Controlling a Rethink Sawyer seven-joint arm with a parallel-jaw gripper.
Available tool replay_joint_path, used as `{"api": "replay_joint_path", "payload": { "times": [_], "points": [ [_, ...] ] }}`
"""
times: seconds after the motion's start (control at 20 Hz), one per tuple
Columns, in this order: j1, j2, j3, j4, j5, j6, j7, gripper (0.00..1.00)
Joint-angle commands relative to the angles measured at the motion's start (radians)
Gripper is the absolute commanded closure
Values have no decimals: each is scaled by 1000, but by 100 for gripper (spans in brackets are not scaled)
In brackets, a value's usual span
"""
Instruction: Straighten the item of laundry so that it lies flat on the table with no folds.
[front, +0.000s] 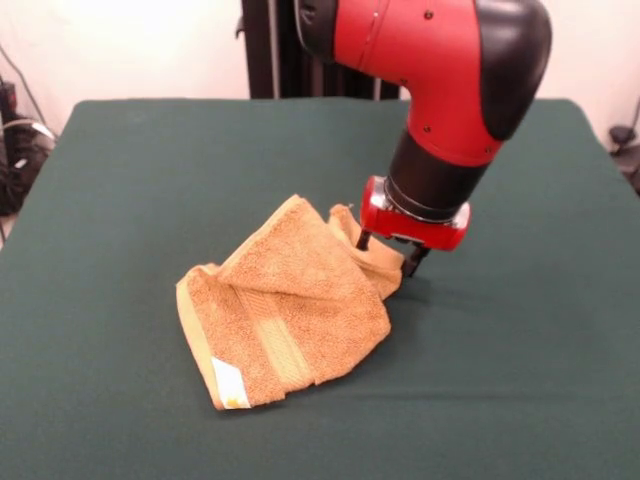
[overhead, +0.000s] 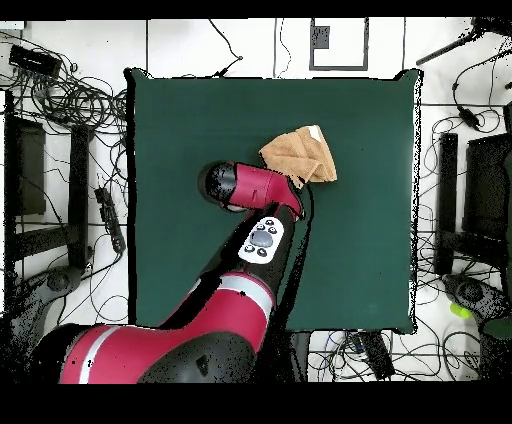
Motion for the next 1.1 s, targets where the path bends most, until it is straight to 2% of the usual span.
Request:
{"api": "replay_joint_path", "payload": {
  "times": [0.05,0.2,0.45,0.55,0.8,1.1],
  "points": [
    [-148,292,239,-56,-26,-599,243,0],
    [-181,206,308,34,-46,-579,222,0],
    [-174,117,324,110,-43,-521,240,0],
    [-178,126,326,100,-56,-545,239,0],
    [-224,217,349,20,-116,-643,199,0],
    [-203,309,281,-81,-129,-662,220,0]
  ]
}}
